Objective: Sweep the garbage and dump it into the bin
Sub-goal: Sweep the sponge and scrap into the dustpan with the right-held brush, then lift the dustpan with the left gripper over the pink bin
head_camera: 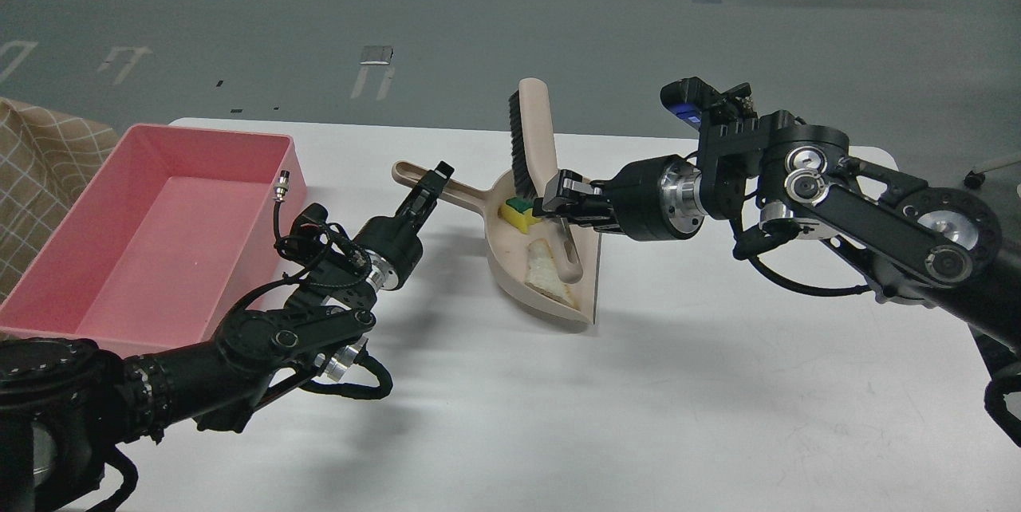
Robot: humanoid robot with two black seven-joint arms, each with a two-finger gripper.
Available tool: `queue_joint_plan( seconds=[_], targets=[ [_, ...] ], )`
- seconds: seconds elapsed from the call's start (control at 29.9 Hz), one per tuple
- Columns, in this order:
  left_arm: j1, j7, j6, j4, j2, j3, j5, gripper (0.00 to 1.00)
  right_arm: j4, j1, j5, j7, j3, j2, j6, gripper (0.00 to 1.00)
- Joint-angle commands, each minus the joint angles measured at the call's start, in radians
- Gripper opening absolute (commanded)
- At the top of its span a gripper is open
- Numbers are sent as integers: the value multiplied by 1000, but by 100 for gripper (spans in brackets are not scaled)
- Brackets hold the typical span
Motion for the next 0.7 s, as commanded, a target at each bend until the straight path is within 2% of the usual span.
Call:
queue_joint_plan(
  seconds=[0.0,0.47,0.67],
  targets=[
    [0,0,0,-3,3,-20,-14,0,3,12,9,0,17,-32,0,0],
    [-3,0,0,-32,34,-115,-78,0,45,24,35,3,39,-305,0,0],
    [-18,0,0,-32,66,-130,-108,0,45,0,47,5,40,-372,0,0]
  ],
)
